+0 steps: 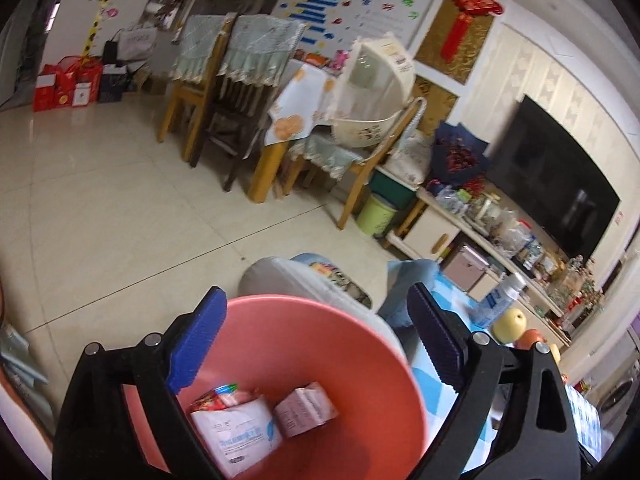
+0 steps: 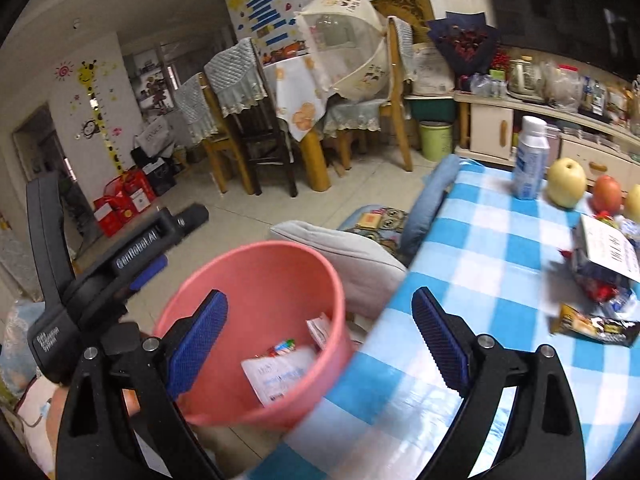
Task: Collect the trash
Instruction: 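Return both grippers to the table above the remaining trash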
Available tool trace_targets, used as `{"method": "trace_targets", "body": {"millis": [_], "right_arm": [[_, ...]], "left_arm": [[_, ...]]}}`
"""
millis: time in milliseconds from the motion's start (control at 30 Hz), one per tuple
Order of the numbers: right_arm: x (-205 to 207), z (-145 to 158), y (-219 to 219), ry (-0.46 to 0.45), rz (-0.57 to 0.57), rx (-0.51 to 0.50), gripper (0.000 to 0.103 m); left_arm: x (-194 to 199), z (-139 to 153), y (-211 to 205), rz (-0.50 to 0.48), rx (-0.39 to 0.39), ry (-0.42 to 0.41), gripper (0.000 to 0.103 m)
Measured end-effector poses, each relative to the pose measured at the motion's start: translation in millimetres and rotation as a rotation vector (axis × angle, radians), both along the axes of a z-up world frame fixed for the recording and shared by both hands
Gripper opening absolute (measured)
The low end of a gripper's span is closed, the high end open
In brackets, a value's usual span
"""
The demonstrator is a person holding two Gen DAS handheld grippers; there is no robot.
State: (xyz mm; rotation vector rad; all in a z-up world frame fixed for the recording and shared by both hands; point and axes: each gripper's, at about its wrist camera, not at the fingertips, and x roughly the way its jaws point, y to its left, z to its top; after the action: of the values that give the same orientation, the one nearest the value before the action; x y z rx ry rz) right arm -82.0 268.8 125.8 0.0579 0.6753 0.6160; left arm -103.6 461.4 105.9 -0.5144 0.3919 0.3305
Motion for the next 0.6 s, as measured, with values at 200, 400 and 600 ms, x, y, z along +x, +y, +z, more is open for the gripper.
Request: {"method": "trace_targets", "body": {"millis": [200, 400, 600], "right_arm": [[-11, -4, -33, -0.018, -0.044, -0.027, 0.092], [-16, -3, -66, -0.033, -0.078, -0.022, 0.093], [-20, -5, -89, -0.047, -0.091, -0.048, 0.095]], "left_arm": [[8, 0, -29, -0.1, 0.031, -0.013, 0.092], [10, 5, -56, -0.157, 0.112, -0.026, 0.092], [20, 6, -85, -0.187, 0.223, 0.049, 0.092]]}}
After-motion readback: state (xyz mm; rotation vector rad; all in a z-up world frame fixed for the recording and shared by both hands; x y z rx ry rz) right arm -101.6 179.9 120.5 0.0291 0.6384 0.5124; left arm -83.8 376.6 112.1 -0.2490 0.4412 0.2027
